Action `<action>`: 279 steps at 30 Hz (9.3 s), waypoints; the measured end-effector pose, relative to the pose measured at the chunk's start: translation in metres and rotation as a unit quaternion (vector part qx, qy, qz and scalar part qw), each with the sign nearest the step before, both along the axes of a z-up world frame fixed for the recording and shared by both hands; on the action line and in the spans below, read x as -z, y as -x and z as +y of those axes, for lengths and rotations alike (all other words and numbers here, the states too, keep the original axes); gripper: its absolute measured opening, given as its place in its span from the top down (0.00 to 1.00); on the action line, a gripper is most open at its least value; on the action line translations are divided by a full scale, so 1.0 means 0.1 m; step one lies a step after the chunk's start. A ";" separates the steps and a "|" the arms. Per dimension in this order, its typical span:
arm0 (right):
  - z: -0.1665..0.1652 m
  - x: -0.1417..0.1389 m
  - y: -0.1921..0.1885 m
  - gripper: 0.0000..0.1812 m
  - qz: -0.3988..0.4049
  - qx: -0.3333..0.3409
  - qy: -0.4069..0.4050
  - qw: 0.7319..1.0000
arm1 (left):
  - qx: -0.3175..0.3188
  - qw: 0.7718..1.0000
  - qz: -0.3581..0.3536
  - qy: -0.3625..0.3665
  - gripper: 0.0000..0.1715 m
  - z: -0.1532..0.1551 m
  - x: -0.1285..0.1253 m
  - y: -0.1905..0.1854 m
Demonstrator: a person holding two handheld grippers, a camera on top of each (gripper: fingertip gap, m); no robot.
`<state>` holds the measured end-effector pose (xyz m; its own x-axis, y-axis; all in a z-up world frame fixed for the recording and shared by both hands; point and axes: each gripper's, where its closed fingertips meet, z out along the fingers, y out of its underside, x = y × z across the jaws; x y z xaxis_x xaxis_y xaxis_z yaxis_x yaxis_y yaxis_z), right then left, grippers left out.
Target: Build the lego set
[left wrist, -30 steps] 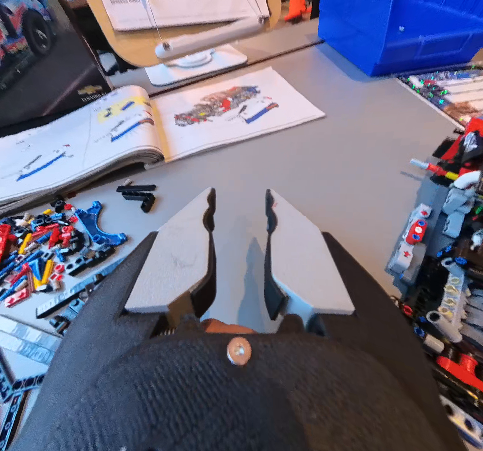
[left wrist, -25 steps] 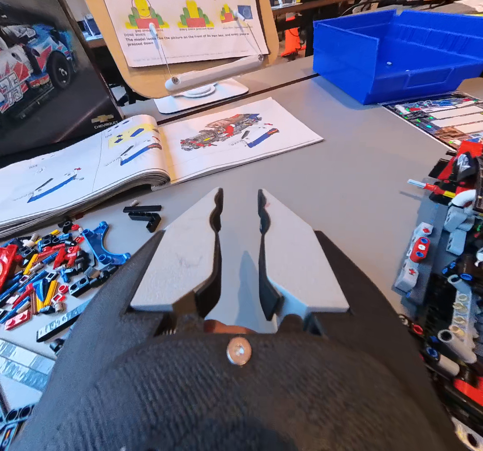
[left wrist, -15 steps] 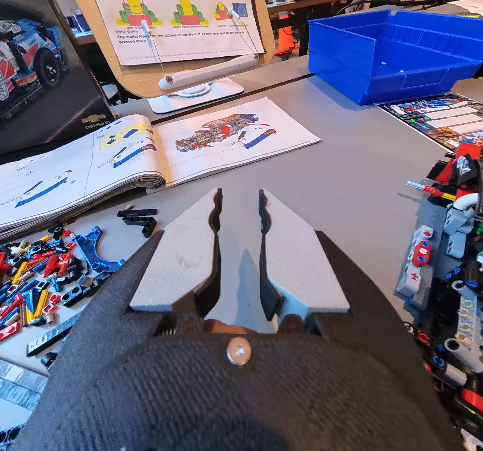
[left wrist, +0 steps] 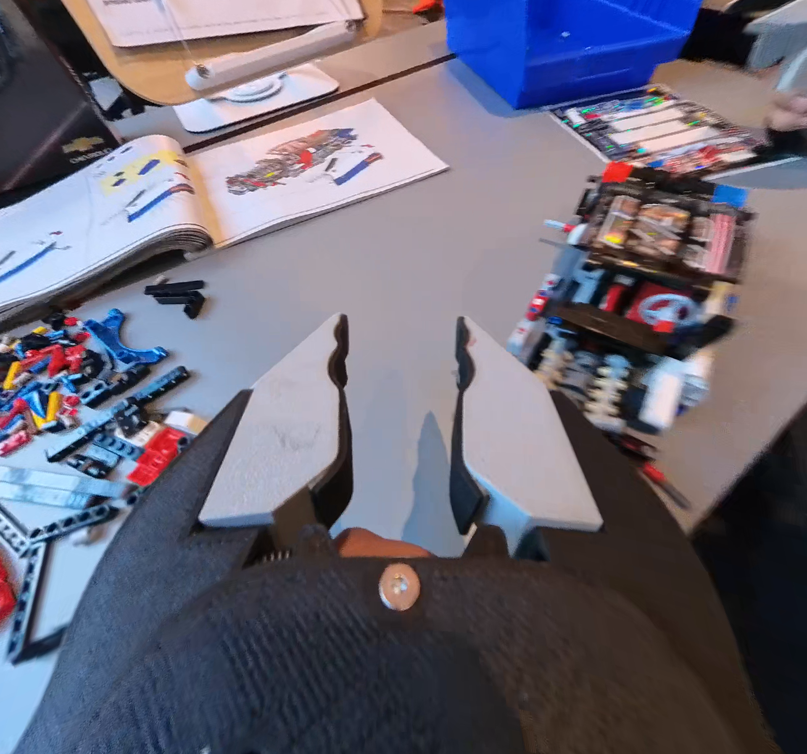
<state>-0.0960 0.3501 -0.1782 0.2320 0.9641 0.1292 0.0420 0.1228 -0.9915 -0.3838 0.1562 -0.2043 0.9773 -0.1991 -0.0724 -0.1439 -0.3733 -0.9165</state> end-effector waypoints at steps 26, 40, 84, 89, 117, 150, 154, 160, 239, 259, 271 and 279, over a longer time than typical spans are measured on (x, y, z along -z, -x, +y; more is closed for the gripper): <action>-1.83 -0.02 1.28 0.44 -0.210 -0.093 0.000 0.973 | 0.039 0.996 -0.054 0.060 0.55 -0.25 0.22 -0.66; -2.40 0.16 1.67 0.89 -0.303 -0.244 -0.138 0.911 | 0.126 0.991 -0.013 0.044 0.75 -0.51 0.08 -0.89; -1.50 -0.38 0.97 0.93 -0.257 -0.169 -0.067 0.949 | 0.084 0.994 0.023 0.064 0.85 -0.60 0.19 -0.74; -1.40 -0.26 0.60 0.86 -0.211 -0.149 -0.020 0.966 | 0.048 0.996 -0.014 0.070 0.81 -0.65 0.18 -0.69; -1.90 0.33 1.42 0.95 -0.235 -0.109 -0.393 0.882 | 0.108 0.988 0.086 0.069 0.96 -0.16 0.25 -1.39; -1.95 0.33 1.48 0.95 -0.218 -0.105 -0.395 0.886 | 0.125 0.969 0.196 0.085 0.96 -0.16 0.26 -1.31; -1.95 0.34 1.49 0.96 -0.218 -0.103 -0.403 0.883 | 0.108 0.965 0.221 0.093 0.95 -0.14 0.24 -1.30; -1.97 0.35 1.48 0.96 -0.219 -0.108 -0.414 0.877 | 0.105 0.972 0.195 0.081 0.96 -0.17 0.23 -1.30; -0.79 0.34 -0.24 0.80 -0.107 -0.123 0.147 0.976 | -0.055 0.971 0.024 0.232 0.42 1.69 0.09 0.02; -0.73 0.25 -0.29 0.82 -0.068 -0.127 0.177 0.974 | -0.011 0.923 0.051 0.381 0.37 2.64 0.86 0.22; -0.73 0.26 -0.29 0.83 -0.071 -0.123 0.178 0.974 | -0.061 0.941 0.011 0.333 1.00 2.72 0.78 0.65; -0.72 0.26 -0.29 0.83 -0.068 -0.120 0.182 0.974 | -0.030 0.955 -0.085 0.284 1.00 2.65 0.43 0.69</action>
<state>-0.0668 0.2786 -0.2039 -0.0008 0.9762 -0.2170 0.1902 -0.2129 -0.9584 -0.4523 0.4213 -0.2475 0.9764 -0.1019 0.1905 0.0260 -0.8199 -0.5719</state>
